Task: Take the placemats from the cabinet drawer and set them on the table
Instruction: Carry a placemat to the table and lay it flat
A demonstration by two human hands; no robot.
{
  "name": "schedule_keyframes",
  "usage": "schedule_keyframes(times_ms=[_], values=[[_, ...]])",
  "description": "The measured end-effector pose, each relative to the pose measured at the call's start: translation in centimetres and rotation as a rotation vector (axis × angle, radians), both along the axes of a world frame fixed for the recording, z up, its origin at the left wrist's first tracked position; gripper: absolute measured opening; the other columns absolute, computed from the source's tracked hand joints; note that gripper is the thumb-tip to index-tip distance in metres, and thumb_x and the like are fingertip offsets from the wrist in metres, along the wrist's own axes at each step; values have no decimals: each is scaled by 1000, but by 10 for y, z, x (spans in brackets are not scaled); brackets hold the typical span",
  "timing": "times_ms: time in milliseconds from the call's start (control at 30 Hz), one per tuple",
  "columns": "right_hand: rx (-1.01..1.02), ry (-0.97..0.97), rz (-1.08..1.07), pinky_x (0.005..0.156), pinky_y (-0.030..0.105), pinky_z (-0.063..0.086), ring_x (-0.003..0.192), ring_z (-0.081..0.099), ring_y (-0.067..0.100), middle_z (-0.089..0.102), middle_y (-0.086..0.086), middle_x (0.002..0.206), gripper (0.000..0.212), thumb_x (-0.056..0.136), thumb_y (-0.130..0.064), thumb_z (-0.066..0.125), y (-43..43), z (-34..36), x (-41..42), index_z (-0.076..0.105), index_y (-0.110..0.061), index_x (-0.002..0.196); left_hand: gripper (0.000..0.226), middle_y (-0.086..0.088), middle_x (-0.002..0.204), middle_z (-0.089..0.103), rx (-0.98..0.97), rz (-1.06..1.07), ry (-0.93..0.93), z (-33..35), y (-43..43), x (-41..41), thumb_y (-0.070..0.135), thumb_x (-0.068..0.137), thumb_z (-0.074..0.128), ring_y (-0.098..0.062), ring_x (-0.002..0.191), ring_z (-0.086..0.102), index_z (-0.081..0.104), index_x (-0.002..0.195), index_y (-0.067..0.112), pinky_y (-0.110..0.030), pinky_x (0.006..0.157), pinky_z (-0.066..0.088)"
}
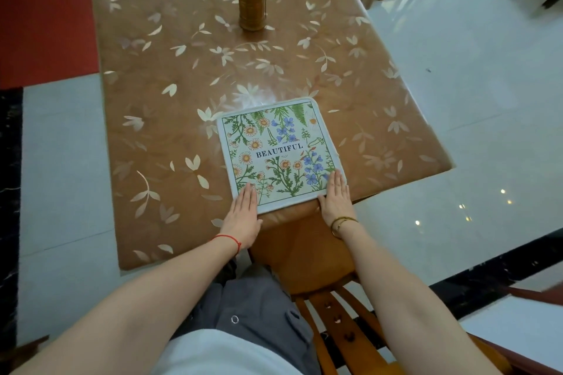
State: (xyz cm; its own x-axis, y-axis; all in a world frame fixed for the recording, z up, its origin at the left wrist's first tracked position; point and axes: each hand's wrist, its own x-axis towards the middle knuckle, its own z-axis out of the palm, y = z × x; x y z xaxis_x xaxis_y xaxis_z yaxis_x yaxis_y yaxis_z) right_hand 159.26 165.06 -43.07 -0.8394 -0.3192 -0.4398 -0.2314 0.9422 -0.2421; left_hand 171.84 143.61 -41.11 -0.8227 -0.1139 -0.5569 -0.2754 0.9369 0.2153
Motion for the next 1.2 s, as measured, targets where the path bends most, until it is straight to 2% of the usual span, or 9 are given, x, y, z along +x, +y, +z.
schedule_keyframes(times_ms=[200,300,400,500,633,767,867,1033,1200], values=[[-44,39,-58,120,33,-9,148,-13,23,-15,13,160,62,103,-31,18,2,2,-1,-10,-3,151,73,-17,162,-20,0,83,-18,7,-7,17,37,105,28,-27,152,-14,-12,154,1,-36,124,-1],[-60,164,-82,119,32,-6,150,0,24,1,12,161,58,103,-31,17,-7,3,-4,9,-3,153,73,-18,163,-15,6,178,-19,15,-19,25,37,105,29,-27,153,-9,-9,154,-1,-36,124,1],[-105,305,-24,117,39,25,137,33,27,40,12,146,48,101,-29,26,-32,13,-3,42,-2,137,70,-14,166,-4,38,263,46,25,-39,40,34,104,34,-25,154,-1,-2,156,4,-36,125,6],[-230,299,14,100,37,41,112,50,26,57,11,121,35,100,-25,37,-73,28,2,52,-5,125,59,-7,161,29,220,478,214,43,-61,60,26,101,47,-22,148,28,26,155,13,-37,119,27],[-460,4,56,80,34,51,87,60,18,65,4,101,27,98,-24,43,-151,53,32,59,-11,115,31,-5,130,64,563,1013,356,55,-107,104,20,98,56,-21,120,60,61,128,22,-37,104,48],[-533,-358,89,85,38,55,88,67,19,72,3,96,27,96,-30,47,-232,59,88,65,-13,108,30,-8,124,66,801,1433,494,66,-145,171,14,100,53,-21,104,65,59,129,11,-33,90,54],[-576,-601,52,87,37,56,89,68,21,72,5,96,24,97,-26,48,-284,60,136,66,-13,104,32,-7,124,65,843,1632,588,70,-165,228,16,101,51,-22,105,64,57,131,10,-32,92,49],[-586,-869,47,62,20,48,70,58,13,65,5,86,20,98,-16,47,-366,68,223,62,-4,105,27,-1,119,68,857,1927,776,74,-199,325,22,100,54,-20,107,66,60,125,16,-36,101,47],[-519,-981,170,69,24,49,78,60,16,66,9,98,22,98,-15,43,-444,75,303,62,-6,107,17,-1,118,68,837,2168,944,79,-235,419,22,101,52,-16,103,66,63,113,21,-35,101,47]])
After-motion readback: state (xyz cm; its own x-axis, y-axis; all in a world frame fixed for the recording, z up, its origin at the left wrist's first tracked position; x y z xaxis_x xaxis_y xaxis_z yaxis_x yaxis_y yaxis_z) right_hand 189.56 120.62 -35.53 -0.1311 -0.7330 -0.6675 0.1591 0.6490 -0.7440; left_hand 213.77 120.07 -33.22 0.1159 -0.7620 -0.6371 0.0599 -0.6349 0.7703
